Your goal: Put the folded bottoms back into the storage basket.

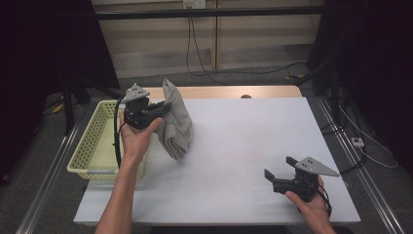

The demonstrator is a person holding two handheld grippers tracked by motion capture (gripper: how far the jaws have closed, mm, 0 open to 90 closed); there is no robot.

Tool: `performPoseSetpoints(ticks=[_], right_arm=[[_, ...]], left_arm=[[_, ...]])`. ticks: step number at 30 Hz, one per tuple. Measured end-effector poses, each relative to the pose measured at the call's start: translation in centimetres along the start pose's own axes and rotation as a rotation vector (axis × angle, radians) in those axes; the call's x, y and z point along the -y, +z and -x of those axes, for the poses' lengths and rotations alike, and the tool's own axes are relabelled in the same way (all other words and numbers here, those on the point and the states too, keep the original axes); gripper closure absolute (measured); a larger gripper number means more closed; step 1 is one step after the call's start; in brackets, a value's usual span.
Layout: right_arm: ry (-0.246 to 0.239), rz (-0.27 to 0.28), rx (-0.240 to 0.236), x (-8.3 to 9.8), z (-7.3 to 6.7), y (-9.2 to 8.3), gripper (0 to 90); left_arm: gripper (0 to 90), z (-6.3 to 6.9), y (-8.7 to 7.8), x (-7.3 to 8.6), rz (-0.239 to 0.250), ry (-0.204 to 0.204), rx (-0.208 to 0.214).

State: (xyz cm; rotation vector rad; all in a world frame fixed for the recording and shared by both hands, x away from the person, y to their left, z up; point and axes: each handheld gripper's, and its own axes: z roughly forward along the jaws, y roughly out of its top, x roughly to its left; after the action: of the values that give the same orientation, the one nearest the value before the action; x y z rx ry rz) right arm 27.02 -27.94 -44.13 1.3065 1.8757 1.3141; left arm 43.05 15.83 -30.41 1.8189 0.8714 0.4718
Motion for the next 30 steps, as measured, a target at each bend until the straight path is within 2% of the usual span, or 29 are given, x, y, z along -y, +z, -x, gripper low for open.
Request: performPoseSetpoints(ticks=[10, 19, 24, 30], right_arm=[[0.000, 0.000, 0.002, 0.0, 0.0, 0.0, 5.1], [0.000, 0.000, 0.001, 0.0, 0.0, 0.0, 5.1], [-0.001, 0.000, 0.002, 0.0, 0.0, 0.0, 5.1], [-0.003, 0.001, 0.002, 0.0, 0.0, 0.0, 5.1]], left_arm=[[82.0, 1.1, -1.2, -0.9, 0.026, 0.028, -0.002], [82.1, 1.1, -2.6, -1.4, 0.063, 0.031, -0.005], [82.1, 1.3, -3.7, -1.9, 0.076, 0.039, -0.020], [82.2, 1.1, -5.5, -2.4, 0.122, 0.037, -0.027]])
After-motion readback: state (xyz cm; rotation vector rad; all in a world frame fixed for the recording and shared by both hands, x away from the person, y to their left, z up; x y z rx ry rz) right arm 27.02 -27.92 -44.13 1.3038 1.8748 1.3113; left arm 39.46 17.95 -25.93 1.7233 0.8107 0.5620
